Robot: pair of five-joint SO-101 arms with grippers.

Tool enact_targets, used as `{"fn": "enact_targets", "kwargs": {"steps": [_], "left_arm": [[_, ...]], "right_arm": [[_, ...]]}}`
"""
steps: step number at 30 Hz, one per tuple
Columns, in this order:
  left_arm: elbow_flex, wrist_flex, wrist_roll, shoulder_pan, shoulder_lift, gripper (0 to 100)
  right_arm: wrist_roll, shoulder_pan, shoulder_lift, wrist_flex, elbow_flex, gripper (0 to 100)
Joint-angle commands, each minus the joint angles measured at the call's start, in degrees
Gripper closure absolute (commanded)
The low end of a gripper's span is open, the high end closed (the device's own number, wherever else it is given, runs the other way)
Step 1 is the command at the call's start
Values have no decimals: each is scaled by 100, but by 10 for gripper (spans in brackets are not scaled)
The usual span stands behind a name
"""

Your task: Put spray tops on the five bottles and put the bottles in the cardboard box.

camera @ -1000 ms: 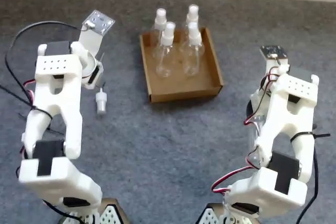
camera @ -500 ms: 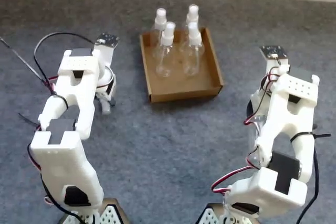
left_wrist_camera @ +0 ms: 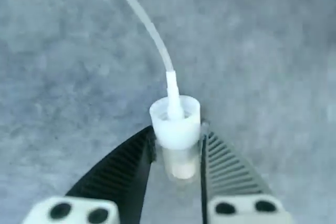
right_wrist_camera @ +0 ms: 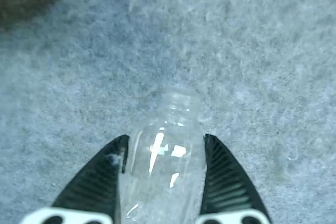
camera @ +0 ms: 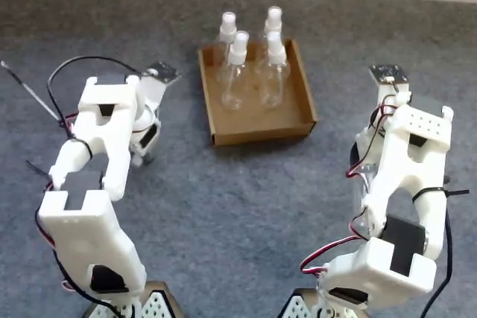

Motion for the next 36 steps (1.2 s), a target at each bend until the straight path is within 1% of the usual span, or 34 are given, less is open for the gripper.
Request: {"fn": "enact_targets", "kwargs": {"steps": [1, 3, 5, 9, 10, 11, 12, 13, 15, 17, 19, 22, 24, 28, 30, 32, 33, 34, 36], "left_arm": [[4, 1266, -2593, -127, -752, 976], [4, 1969, -3455, -154, -945, 976], [4, 2356, -4079, -321, -1130, 976], [154, 2374, -5213, -708, -1411, 976], [215, 2374, -5354, -752, -1446, 976], [303, 2374, -5222, -743, -1455, 976], [382, 2374, -4835, -734, -1455, 976], [435, 2303, -4176, -690, -1455, 977], [611, 1873, -2479, -629, -1490, 979], [760, 1380, -941, -796, -1560, 979], [927, 923, 193, -1033, -1745, 979], [1270, 299, 1503, -1279, -2176, 976], [1516, 167, 2295, -1218, -2492, 976], [1895, 149, 4185, -611, -2967, 979], [2018, 123, 5310, -171, -3011, 979], [2105, -114, 6295, 303, -2949, 976], [2149, -273, 6611, 514, -2905, 976], [2202, -484, 6778, 699, -2835, 976], [2360, -923, 6690, 1015, -2633, 976]], "right_arm": [[-9, 57, -57, -40, -268, 994], [-9, 48, -57, -40, -268, 994], [-9, 48, -57, -40, -268, 994], [-9, 66, -57, -40, -268, 994], [-9, 66, -57, -31, -268, 994], [-9, 66, -57, -31, -268, 994], [-9, 66, -57, -31, -268, 994], [-9, 57, -57, -31, -268, 994], [-9, 22, -57, -31, -268, 994], [-26, 22, -57, -31, -268, 994], [-26, 22, -57, -31, -268, 994], [-18, 31, -57, -31, -268, 994], [-26, 22, -57, -31, -268, 994], [-44, 13, -57, -31, -268, 994], [-44, 13, -57, -31, -259, 994], [-44, 48, -57, -22, -259, 994], [-44, 57, -57, -22, -259, 994], [-35, 66, -57, -22, -259, 994], [-18, 66, -57, -22, -259, 994]]}}
